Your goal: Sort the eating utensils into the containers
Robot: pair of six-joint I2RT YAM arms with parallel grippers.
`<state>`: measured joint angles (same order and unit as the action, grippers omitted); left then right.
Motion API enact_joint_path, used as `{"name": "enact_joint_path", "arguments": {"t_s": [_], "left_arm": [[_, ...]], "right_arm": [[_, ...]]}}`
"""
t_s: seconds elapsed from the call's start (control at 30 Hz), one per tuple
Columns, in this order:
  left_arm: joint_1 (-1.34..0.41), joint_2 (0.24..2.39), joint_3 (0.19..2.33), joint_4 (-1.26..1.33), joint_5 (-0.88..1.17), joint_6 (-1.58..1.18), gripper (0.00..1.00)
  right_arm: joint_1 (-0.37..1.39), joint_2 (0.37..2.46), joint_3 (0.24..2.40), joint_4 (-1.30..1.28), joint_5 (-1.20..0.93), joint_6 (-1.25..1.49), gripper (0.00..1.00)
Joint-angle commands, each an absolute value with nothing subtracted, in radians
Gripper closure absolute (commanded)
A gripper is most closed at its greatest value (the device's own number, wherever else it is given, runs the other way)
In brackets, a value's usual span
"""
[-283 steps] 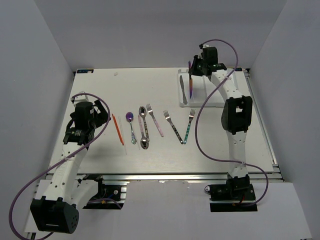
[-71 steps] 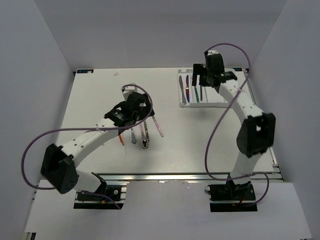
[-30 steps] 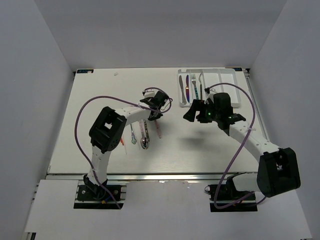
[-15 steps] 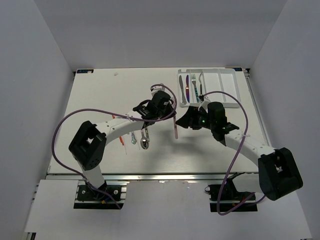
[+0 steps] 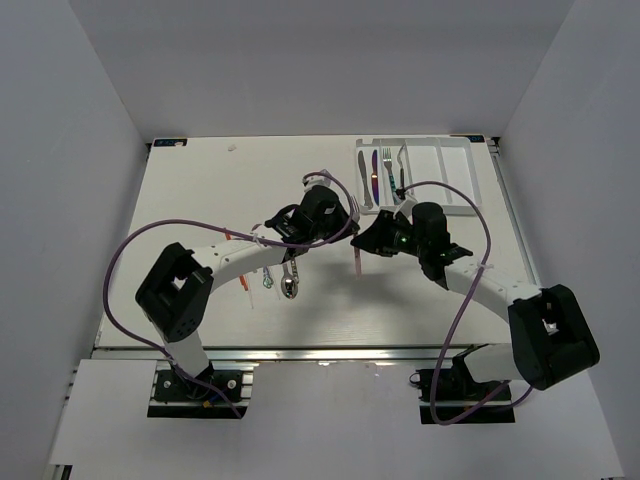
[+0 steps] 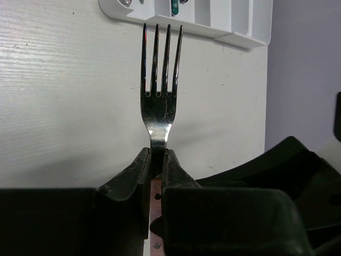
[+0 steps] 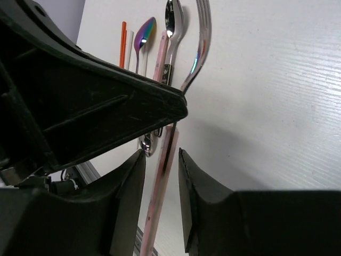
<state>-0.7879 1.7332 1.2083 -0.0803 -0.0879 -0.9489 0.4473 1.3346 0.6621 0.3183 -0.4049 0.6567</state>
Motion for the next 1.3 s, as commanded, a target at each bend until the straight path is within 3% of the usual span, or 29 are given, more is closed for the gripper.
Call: {"name": "enact_joint_path", "arguments": {"t_s": [0.0, 0.07, 0.17, 0.2, 0.23, 0.27, 0.3, 0.37, 0.4, 0.43, 0.7, 1.07, 1.27], "left_arm": [[-0.793, 1.672, 1.203, -0.020, -0.069, -0.966, 1.00], [-0.792, 1.664, 1.203, -0.020, -0.078, -0.966, 1.00], [-0.793, 1.666, 1.209, -0.023, -0.078, -0.963, 1.00], [-0.793, 1.666, 1.210, -0.025, -0.077, -0.962, 1.00], [-0.793, 1.667, 1.210, -0.025, -0.077, -0.962, 1.00], [-0.793, 1.670, 1.212, -0.026, -0.078, -0.960, 1.00], [-0.792, 1.672, 1.212, -0.032, -0.080, -0.956, 0.87], [-0.792, 1.664, 1.224, -0.052, -0.116, -0.945, 0.51], [-0.793, 1.660, 1.236, -0.110, -0.144, -0.940, 0.31], [-0.793, 1.655, 1.253, -0.148, -0.172, -0.931, 0.02], [-0.779, 1.531, 1.445, -0.576, -0.655, -0.773, 0.02], [-0.772, 1.211, 1.223, -0.656, -0.742, -0.540, 0.02], [-0.772, 1.109, 1.120, -0.744, -0.903, -0.496, 0.02]], "right_arm": [[0.453, 1.359, 0.690, 0.373, -0.428, 0.676, 0.63], [0.453, 1.368, 0.689, 0.376, -0.430, 0.680, 0.62], [0.453, 1.373, 0.689, 0.383, -0.433, 0.684, 0.69], [0.453, 1.373, 0.687, 0.388, -0.446, 0.686, 0.86], [0.453, 1.373, 0.687, 0.400, -0.452, 0.686, 0.97], [0.453, 1.373, 0.689, 0.397, -0.453, 0.687, 1.00], [0.453, 1.371, 0.693, 0.396, -0.446, 0.687, 1.00], [0.451, 1.370, 0.704, 0.365, -0.428, 0.675, 1.00], [0.448, 1.370, 0.733, 0.335, -0.382, 0.643, 1.00], [0.445, 1.379, 0.751, 0.296, -0.355, 0.623, 1.00], [0.324, 1.559, 1.015, 0.016, -0.077, 0.418, 1.00], [0.192, 2.067, 1.798, -0.311, -0.005, 0.144, 1.00], [0.176, 2.273, 2.034, -0.396, 0.048, 0.120, 1.00]]}}
